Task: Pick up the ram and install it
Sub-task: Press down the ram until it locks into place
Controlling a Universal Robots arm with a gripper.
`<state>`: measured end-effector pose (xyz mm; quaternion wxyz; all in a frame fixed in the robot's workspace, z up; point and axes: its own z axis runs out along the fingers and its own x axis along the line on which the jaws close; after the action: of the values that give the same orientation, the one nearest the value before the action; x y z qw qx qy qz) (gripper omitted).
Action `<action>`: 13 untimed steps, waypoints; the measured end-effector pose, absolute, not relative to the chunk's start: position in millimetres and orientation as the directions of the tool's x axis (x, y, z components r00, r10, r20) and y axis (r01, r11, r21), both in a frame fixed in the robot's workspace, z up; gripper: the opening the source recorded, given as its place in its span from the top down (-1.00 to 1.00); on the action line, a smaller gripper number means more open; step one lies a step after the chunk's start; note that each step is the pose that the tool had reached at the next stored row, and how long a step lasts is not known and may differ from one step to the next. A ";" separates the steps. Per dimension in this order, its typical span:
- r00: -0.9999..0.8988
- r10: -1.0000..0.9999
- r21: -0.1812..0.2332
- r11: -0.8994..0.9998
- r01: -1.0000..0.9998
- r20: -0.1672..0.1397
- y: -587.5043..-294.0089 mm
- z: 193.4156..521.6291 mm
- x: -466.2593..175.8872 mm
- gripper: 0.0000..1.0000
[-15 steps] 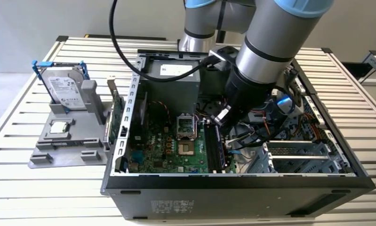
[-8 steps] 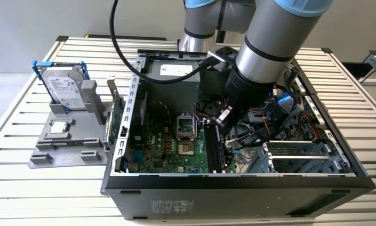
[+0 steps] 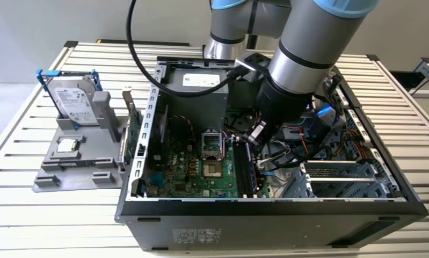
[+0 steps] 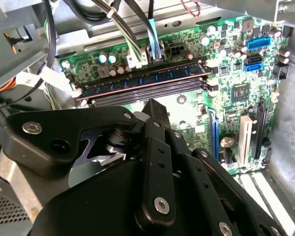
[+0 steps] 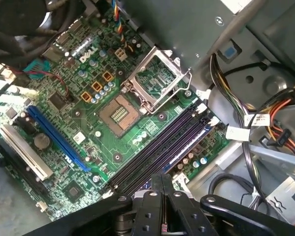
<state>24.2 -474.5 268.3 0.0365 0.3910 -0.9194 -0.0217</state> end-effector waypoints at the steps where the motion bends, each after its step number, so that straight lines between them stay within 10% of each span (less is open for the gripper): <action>1: -0.685 -0.727 0.068 0.687 -0.724 0.050 -474.3 268.3 24.2 1.00; 13: -0.608 -0.792 0.068 0.610 -0.789 0.050 -470.2 268.2 24.2 1.00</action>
<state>24.2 -470.2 268.2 0.0376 0.4409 -0.8966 -0.0196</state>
